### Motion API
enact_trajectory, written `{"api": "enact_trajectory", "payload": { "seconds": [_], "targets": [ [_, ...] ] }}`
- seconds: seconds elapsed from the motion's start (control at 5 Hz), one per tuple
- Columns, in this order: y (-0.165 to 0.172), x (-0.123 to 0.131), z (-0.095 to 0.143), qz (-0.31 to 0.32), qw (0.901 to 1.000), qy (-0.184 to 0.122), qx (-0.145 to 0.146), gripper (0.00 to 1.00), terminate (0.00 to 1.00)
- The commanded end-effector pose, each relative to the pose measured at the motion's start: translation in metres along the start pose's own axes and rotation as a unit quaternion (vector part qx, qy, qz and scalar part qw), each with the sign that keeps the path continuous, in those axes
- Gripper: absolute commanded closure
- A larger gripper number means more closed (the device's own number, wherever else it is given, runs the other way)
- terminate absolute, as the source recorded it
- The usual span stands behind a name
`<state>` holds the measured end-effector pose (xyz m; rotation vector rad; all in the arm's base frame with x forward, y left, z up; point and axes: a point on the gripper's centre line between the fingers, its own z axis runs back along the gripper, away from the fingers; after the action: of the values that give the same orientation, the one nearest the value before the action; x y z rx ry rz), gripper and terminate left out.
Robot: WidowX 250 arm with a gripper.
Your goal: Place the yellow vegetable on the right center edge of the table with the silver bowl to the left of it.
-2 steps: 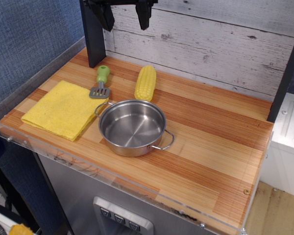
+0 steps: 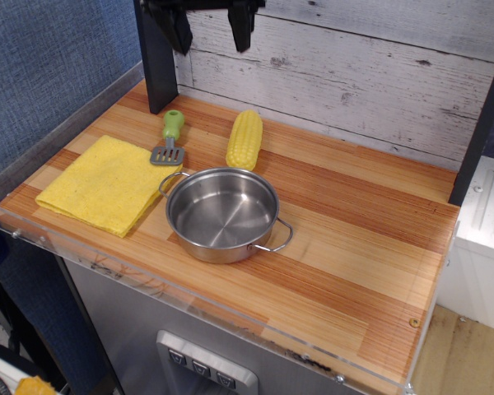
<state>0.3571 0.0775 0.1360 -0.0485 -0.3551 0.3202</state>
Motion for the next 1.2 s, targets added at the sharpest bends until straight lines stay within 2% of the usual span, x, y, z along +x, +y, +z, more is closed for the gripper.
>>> {"api": "enact_trajectory", "payload": {
  "seconds": [0.0, 0.4, 1.0],
  "targets": [
    [0.019, 0.003, -0.004, 0.017, 0.9996, -0.019, 0.007, 0.0, 0.0],
    [0.013, -0.007, -0.041, 0.008, 1.0, 0.002, 0.005, 0.0, 0.0],
    [-0.01, 0.002, -0.083, 0.01, 0.9998, -0.005, 0.018, 0.0, 0.0]
  ]
}}
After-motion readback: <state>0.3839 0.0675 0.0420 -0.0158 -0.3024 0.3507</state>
